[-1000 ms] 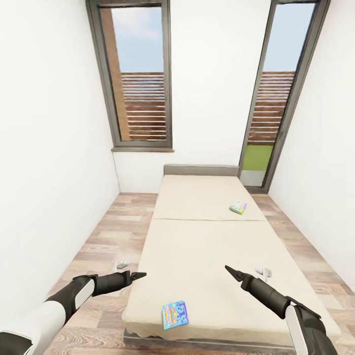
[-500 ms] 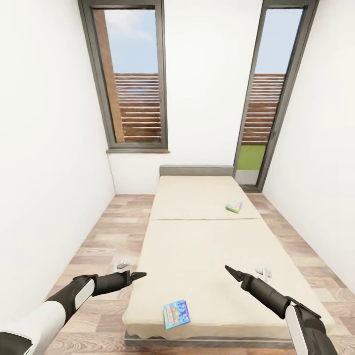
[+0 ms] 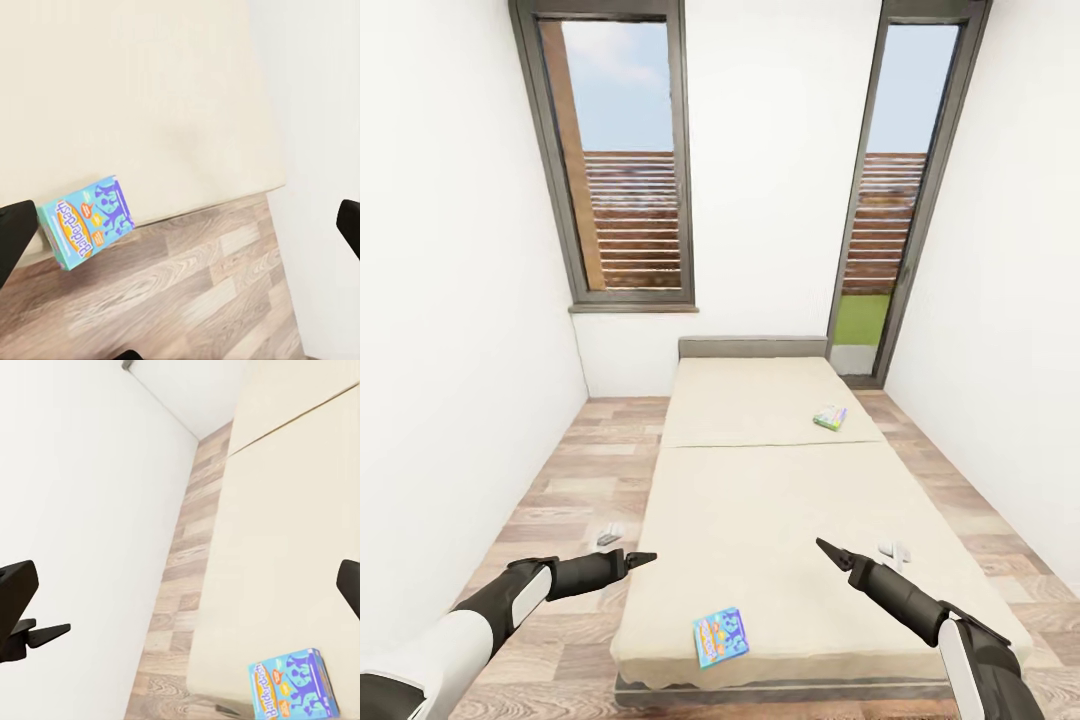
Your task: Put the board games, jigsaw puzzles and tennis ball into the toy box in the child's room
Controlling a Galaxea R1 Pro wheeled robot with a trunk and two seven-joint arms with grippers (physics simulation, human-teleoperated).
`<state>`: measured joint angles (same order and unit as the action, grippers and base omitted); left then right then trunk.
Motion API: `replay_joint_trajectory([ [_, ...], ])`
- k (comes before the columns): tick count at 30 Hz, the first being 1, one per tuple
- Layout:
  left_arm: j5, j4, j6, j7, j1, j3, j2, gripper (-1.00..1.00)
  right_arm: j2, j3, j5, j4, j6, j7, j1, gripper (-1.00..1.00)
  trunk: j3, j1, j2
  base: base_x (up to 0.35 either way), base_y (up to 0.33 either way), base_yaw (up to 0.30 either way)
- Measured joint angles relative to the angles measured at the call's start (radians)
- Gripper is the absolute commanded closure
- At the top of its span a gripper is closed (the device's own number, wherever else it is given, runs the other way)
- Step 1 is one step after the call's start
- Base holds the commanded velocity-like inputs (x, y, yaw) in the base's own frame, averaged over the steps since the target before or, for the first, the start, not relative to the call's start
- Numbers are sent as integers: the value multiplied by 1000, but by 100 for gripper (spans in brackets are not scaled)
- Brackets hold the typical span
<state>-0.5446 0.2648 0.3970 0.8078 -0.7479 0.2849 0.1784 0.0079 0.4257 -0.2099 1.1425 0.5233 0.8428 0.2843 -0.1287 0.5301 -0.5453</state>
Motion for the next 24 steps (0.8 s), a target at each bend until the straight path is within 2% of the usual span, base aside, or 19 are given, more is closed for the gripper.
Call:
replay_joint_trajectory([
  [24,-5,1,5,1,0,-1,2,-100,-1,0,0,0,0,0,0,-100,1,0,0,-4,10,-4],
])
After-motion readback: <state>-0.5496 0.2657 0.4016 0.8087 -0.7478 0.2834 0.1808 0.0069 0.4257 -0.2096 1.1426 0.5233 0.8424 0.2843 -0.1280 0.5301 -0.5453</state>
